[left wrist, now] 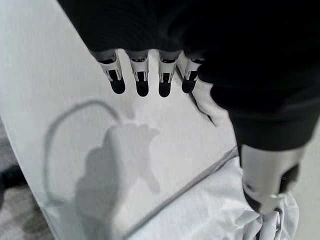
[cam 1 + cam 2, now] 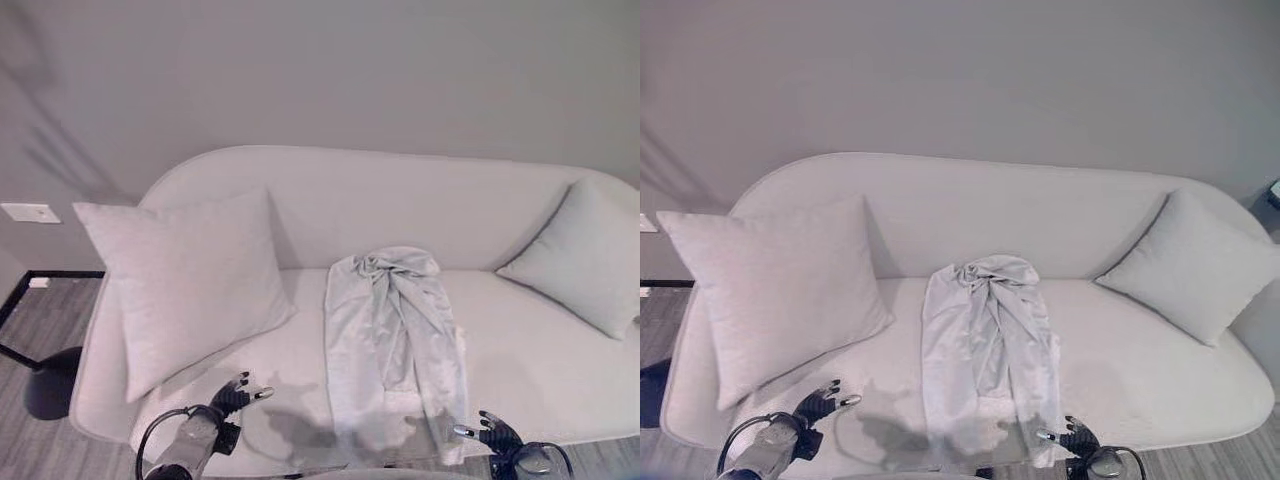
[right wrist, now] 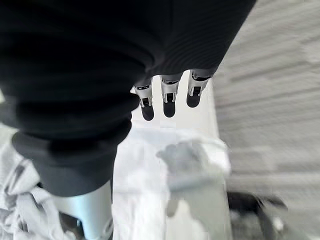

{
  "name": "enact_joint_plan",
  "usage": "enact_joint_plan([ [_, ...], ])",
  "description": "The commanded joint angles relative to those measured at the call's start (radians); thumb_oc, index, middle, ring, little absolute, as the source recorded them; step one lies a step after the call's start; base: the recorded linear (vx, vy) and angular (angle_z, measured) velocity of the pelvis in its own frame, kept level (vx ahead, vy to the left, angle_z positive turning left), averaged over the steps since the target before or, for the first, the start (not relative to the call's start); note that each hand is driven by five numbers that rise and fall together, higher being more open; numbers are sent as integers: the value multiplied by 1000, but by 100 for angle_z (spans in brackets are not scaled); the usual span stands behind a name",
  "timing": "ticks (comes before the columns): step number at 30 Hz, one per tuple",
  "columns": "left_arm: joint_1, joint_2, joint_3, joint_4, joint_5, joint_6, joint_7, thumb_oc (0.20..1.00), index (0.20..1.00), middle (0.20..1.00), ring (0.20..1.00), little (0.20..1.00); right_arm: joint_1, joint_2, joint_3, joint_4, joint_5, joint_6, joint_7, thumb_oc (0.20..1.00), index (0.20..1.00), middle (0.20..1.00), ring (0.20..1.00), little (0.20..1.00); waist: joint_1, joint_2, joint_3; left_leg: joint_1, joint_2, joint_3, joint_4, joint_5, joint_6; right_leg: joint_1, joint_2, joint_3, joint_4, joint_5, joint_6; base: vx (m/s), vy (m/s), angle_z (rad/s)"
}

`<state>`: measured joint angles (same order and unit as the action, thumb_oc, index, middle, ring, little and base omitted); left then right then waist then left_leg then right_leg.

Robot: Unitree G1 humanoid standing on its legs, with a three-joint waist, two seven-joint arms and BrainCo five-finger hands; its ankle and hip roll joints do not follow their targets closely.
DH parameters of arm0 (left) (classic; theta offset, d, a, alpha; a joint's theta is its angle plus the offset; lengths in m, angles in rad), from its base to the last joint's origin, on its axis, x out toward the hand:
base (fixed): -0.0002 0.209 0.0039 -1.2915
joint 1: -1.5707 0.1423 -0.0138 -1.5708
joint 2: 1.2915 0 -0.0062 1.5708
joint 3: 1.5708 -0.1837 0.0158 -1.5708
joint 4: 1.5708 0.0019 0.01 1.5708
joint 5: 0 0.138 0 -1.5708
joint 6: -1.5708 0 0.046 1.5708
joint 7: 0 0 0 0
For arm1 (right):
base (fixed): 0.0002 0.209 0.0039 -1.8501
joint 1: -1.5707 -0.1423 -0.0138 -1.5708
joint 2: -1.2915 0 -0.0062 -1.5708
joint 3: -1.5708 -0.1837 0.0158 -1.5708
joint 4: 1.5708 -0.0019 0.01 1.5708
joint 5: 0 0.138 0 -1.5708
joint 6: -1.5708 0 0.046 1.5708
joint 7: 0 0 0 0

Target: Hang the clothes on the sofa on the clothes rack.

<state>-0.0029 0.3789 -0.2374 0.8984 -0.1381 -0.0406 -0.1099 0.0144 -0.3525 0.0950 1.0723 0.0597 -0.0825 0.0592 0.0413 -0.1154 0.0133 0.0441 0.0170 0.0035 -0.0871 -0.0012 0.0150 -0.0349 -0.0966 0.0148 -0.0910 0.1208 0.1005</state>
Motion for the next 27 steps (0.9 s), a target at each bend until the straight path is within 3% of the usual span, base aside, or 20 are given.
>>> enact_joint_plan([
  [1,-77,-32,-2,-42,-21,-25,-2,1000,1000,1000,1000,1000,-4,-105,-67,-41,4,-35,-6,1000,1000,1000,1000,1000,3,77,14,51,139,-62,0,13,-27,-11,55,-11,4,-28,-64,131,-221,22],
  [5,-81,-28,0,-72,-22,-21,-1,1000,1000,1000,1000,1000,27,-119,-100,-94,8,-41,-13,1000,1000,1000,1000,1000,2,77,34,56,171,-50,19,77,-27,11,68,-7,4,-24,-65,53,-149,13],
  [8,-103,-25,-2,-110,-20,-18,9,1000,1000,1000,1000,1000,14,-131,-104,-101,12,-40,-23,1000,1000,1000,1000,1000,10,78,67,28,172,-47,104,68,-31,31,74,-20,4,-36,-68,4,-113,20],
  [11,-114,-22,3,-153,-34,-12,16,1000,1000,1000,1000,1000,-3,-128,-118,-87,18,-37,-30,1000,1000,1000,1000,1000,42,72,98,-54,120,-73,17,59,-31,42,68,-14,4,-47,-71,1,5,23],
  [12,-116,-9,1,-181,-36,-15,9,1000,1000,1000,1000,1000,-34,-124,-108,-75,18,-36,-33,1000,1000,1000,1000,1000,80,70,118,-157,75,-108,0,64,-40,60,67,-2,4,-48,-77,75,66,36],
  [14,-105,-1,10,-204,-32,-10,8,1000,1000,1000,1000,1000,-51,-116,-82,-73,8,-32,-27,1000,1000,1000,1000,1000,94,74,104,-155,72,-130,0,44,-44,64,63,12,4,-50,-80,116,128,23],
  [18,-89,31,16,-251,-27,-5,9,1000,1000,1000,1000,1000,-100,-116,-55,-81,10,-25,-22,1000,1000,1000,1000,1000,99,65,88,-146,52,-96,0,31,-46,49,30,15,4,-46,-83,92,179,-58],
  [27,-132,89,9,-334,-6,7,25,1000,1000,1000,1000,1000,-183,-131,-5,-164,0,-12,-19,1000,1000,1000,1000,1000,110,61,137,-151,20,-94,0,22,-38,15,-2,12,4,-54,-76,29,96,-29],
])
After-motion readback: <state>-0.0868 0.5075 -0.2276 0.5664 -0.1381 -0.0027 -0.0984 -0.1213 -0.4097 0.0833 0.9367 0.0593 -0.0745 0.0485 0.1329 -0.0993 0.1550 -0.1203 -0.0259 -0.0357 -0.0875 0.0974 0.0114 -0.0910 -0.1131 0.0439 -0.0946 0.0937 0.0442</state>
